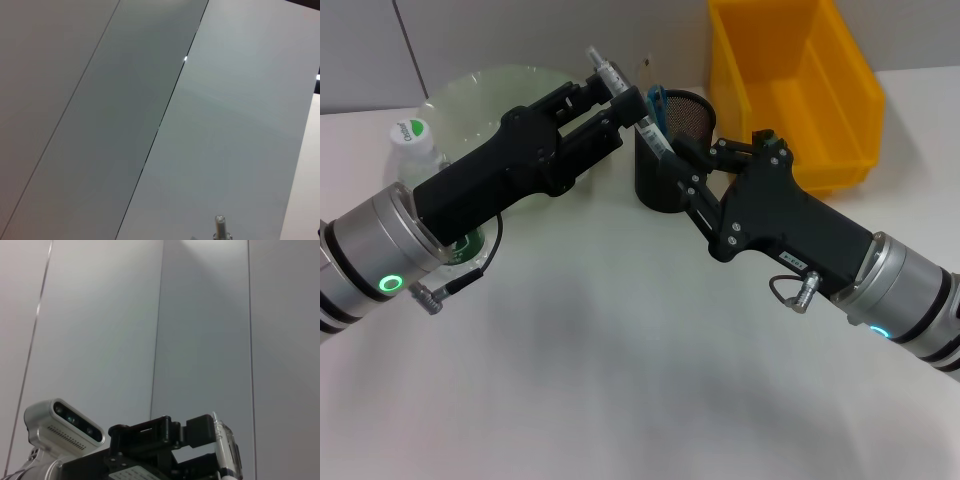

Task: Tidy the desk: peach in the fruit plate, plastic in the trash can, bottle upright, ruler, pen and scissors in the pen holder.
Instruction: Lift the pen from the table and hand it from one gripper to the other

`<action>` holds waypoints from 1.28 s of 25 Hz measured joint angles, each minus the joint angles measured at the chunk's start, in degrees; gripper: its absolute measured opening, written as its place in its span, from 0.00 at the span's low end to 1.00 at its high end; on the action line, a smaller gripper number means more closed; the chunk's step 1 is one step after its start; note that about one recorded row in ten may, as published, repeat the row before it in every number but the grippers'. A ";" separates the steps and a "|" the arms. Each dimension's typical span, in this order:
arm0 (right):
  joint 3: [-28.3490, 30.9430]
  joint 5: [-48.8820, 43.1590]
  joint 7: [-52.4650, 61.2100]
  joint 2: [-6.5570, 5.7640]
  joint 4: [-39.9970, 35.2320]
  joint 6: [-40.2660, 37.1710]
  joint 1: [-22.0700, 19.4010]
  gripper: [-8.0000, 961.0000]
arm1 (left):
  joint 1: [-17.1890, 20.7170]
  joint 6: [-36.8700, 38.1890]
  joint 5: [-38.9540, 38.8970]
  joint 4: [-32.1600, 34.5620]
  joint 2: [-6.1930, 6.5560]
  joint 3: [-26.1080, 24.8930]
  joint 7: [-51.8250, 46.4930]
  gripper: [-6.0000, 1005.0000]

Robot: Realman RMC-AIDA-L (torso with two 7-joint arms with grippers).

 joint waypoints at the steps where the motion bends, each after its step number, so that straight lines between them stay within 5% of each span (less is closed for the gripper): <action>1: -0.02 -0.01 -0.01 0.00 0.00 0.00 0.00 0.14 | 0.00 0.00 0.00 0.00 0.00 0.00 0.00 0.56; 17: 0.01 -0.11 -0.02 0.00 0.46 0.00 0.18 0.14 | -0.59 -0.40 0.10 0.00 0.00 0.16 1.36 0.43; 22: 0.05 -0.11 -1.73 0.00 1.28 0.00 0.26 0.14 | -0.59 -1.10 0.06 0.00 0.00 0.15 1.39 0.27; 32: 0.05 0.03 -2.20 0.00 1.67 0.00 0.56 0.14 | -0.59 -1.42 -0.20 0.00 0.00 0.15 1.41 0.21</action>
